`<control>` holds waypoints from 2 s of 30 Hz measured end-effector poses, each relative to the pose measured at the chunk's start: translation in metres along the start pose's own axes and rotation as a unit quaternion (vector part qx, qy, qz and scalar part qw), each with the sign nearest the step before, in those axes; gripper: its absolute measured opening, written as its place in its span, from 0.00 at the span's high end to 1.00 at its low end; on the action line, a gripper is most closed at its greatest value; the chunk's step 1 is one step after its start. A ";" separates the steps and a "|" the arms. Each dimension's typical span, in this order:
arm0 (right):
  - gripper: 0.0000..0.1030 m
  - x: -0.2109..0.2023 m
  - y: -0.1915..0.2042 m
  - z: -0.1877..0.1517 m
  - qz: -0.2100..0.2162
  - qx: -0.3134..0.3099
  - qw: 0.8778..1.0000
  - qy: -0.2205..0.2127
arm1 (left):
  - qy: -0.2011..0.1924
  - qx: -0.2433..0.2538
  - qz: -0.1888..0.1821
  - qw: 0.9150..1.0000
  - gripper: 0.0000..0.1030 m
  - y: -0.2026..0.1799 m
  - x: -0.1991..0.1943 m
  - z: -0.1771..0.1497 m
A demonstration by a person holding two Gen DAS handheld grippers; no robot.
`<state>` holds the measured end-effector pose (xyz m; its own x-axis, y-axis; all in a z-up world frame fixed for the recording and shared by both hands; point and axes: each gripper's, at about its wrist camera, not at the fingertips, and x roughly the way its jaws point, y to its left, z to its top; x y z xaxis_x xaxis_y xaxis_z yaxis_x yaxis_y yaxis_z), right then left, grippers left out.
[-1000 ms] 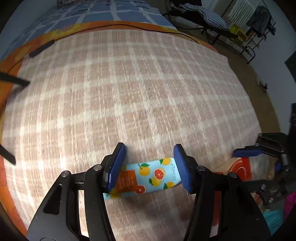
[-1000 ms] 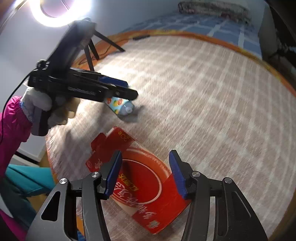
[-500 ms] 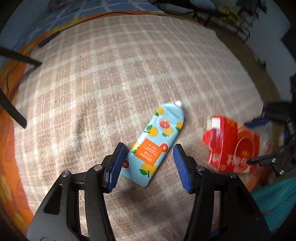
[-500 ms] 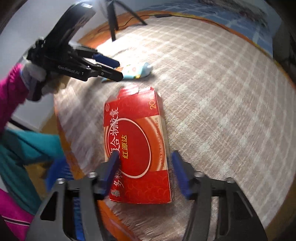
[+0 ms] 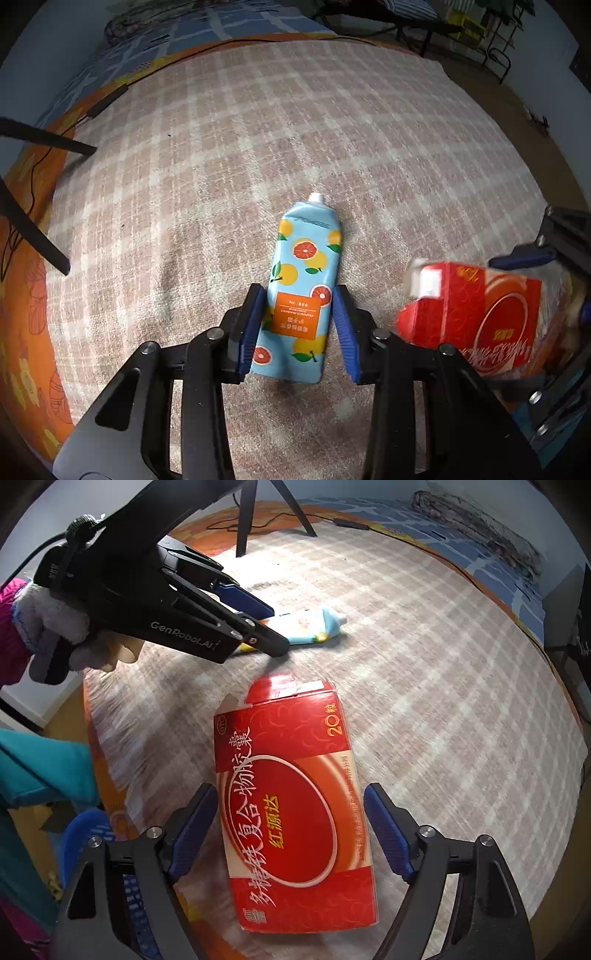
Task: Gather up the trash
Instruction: 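Grasp the blue fruit-print tube with the left tool while the right tool grasps the red medicine box, then carry tube and red box to the blue basket and open both tools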
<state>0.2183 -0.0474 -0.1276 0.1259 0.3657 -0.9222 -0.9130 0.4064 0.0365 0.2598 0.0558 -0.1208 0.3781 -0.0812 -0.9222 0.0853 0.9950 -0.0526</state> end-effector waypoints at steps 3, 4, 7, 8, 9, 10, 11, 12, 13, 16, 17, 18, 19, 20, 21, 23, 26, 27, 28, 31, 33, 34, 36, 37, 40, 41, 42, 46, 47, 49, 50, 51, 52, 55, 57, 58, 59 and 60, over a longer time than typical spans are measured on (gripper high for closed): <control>0.21 0.009 0.002 0.003 -0.017 0.005 1.000 0.010 | -0.006 -0.018 -0.006 1.000 0.64 0.016 -0.002 0.001; 0.21 0.011 0.002 0.002 -0.025 0.008 0.999 0.021 | -0.008 -0.023 -0.007 1.000 0.64 0.019 -0.004 0.000; 0.21 0.017 0.009 0.001 -0.043 -0.008 0.999 0.024 | -0.013 -0.030 -0.006 0.999 0.65 0.026 -0.008 -0.002; 0.21 0.016 0.009 0.000 -0.046 -0.003 0.999 0.024 | -0.016 -0.033 -0.004 0.999 0.65 0.029 -0.011 -0.005; 0.22 0.015 0.007 0.000 -0.045 0.006 0.999 0.021 | -0.021 -0.038 -0.003 0.999 0.65 0.031 -0.014 -0.007; 0.23 0.013 0.006 0.000 -0.042 0.013 0.999 0.016 | -0.024 -0.041 -0.004 0.999 0.65 0.037 -0.016 -0.016; 0.23 0.010 0.004 -0.002 -0.044 0.020 0.999 0.008 | -0.028 -0.043 -0.005 0.999 0.65 0.039 -0.019 -0.019; 0.23 0.006 0.003 -0.003 -0.048 0.024 0.999 0.001 | -0.032 -0.042 -0.003 0.999 0.65 0.041 -0.022 -0.022; 0.23 0.001 0.001 -0.005 -0.051 0.026 0.998 -0.004 | -0.036 -0.040 0.000 0.999 0.65 0.043 -0.027 -0.025; 0.23 -0.018 -0.001 -0.015 -0.061 0.042 0.997 -0.023 | -0.045 -0.037 0.003 0.998 0.65 0.040 -0.040 -0.039; 0.23 -0.024 -0.001 -0.018 -0.063 0.049 0.996 -0.030 | -0.050 -0.036 0.003 0.998 0.65 0.038 -0.046 -0.042; 0.23 -0.029 -0.001 -0.019 -0.068 0.054 0.996 -0.035 | -0.053 -0.035 0.003 0.998 0.65 0.036 -0.054 -0.049; 0.23 -0.036 0.002 -0.023 -0.071 0.057 0.995 -0.038 | -0.055 -0.034 0.004 0.998 0.65 0.035 -0.063 -0.054; 0.23 -0.041 0.003 -0.025 -0.076 0.060 0.994 -0.042 | -0.059 -0.034 0.004 0.998 0.65 0.031 -0.071 -0.059; 0.23 -0.047 0.004 -0.029 -0.080 0.065 0.994 -0.046 | -0.062 -0.032 0.001 0.998 0.65 0.027 -0.078 -0.063; 0.23 -0.056 0.008 -0.033 -0.081 0.078 0.992 -0.054 | -0.067 -0.027 -0.001 0.997 0.65 0.018 -0.087 -0.070; 0.23 -0.069 0.017 -0.040 -0.085 0.095 0.990 -0.065 | -0.073 -0.018 -0.006 0.997 0.65 0.000 -0.100 -0.079; 0.23 -0.073 0.023 -0.043 -0.086 0.097 0.989 -0.068 | -0.075 -0.016 -0.007 0.997 0.65 -0.005 -0.102 -0.081; 0.23 -0.078 0.026 -0.046 -0.089 0.098 0.989 -0.071 | -0.077 -0.013 -0.006 0.997 0.65 -0.008 -0.107 -0.085; 0.23 -0.093 0.035 -0.055 -0.093 0.109 0.986 -0.081 | -0.081 -0.009 -0.008 0.997 0.65 -0.020 -0.120 -0.098; 0.23 -0.105 0.041 -0.064 -0.091 0.120 0.985 -0.089 | -0.084 -0.007 -0.011 0.996 0.65 -0.029 -0.131 -0.110; 0.23 -0.109 0.044 -0.066 -0.090 0.122 0.984 -0.092 | -0.087 -0.005 -0.011 0.996 0.65 -0.032 -0.135 -0.115; 0.23 -0.121 0.054 -0.076 -0.089 0.125 0.983 -0.101 | -0.090 -0.005 -0.012 0.996 0.65 -0.040 -0.143 -0.126; 0.23 -0.125 0.060 -0.080 -0.088 0.126 0.983 -0.104 | -0.090 -0.006 -0.015 0.996 0.65 -0.044 -0.146 -0.133; 0.23 -0.134 0.072 -0.092 -0.084 0.130 0.981 -0.115 | -0.089 -0.014 -0.024 0.996 0.65 -0.052 -0.153 -0.152; 0.23 -0.138 0.078 -0.097 -0.081 0.133 0.981 -0.119 | -0.088 -0.015 -0.024 0.996 0.65 -0.054 -0.154 -0.158; 0.23 -0.140 0.080 -0.101 -0.078 0.136 0.980 -0.121 | -0.086 -0.014 -0.023 0.996 0.65 -0.057 -0.156 -0.166; 0.23 -0.144 0.097 -0.118 -0.066 0.143 0.980 -0.125 | -0.085 -0.013 -0.020 0.996 0.65 -0.070 -0.162 -0.191; 0.23 -0.144 0.102 -0.123 -0.063 0.144 0.980 -0.124 | -0.084 -0.016 -0.023 0.996 0.65 -0.073 -0.164 -0.199; 0.23 -0.144 0.109 -0.130 -0.059 0.145 0.980 -0.123 | -0.085 -0.016 -0.024 0.996 0.65 -0.078 -0.166 -0.208; 0.23 -0.143 0.113 -0.135 -0.055 0.145 0.980 -0.122 | -0.084 -0.016 -0.022 0.996 0.65 -0.082 -0.166 -0.216; 0.23 -0.142 0.118 -0.140 -0.052 0.147 0.980 -0.121 | -0.082 -0.016 -0.023 0.996 0.65 -0.084 -0.165 -0.220; 0.23 -0.140 0.120 -0.144 -0.049 0.148 0.981 -0.119 | -0.080 -0.017 -0.023 0.996 0.65 -0.085 -0.165 -0.223; 0.23 -0.135 0.125 -0.153 -0.040 0.154 0.980 -0.116 | -0.072 -0.016 -0.023 0.997 0.64 -0.093 -0.160 -0.238; 0.23 -0.131 0.129 -0.160 -0.036 0.160 0.980 -0.112 | -0.066 -0.014 -0.024 0.997 0.64 -0.096 -0.155 -0.246; 0.23 -0.128 0.131 -0.163 -0.034 0.162 0.980 -0.109 | -0.061 -0.013 -0.026 0.998 0.64 -0.098 -0.152 -0.249; 0.23 -0.125 0.132 -0.166 -0.031 0.164 0.980 -0.105 | -0.058 -0.012 -0.026 0.998 0.64 -0.100 -0.150 -0.252; 0.23 -0.121 0.133 -0.168 -0.028 0.166 0.980 -0.101 | -0.054 -0.010 -0.026 0.998 0.64 -0.102 -0.146 -0.256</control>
<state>0.0166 -0.1784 -0.0757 0.2782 0.4799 -0.8321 -0.7293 0.6692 0.1422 -0.0403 -0.0189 -0.0789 0.4701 -0.1385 -0.8717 0.0904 0.9900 -0.1085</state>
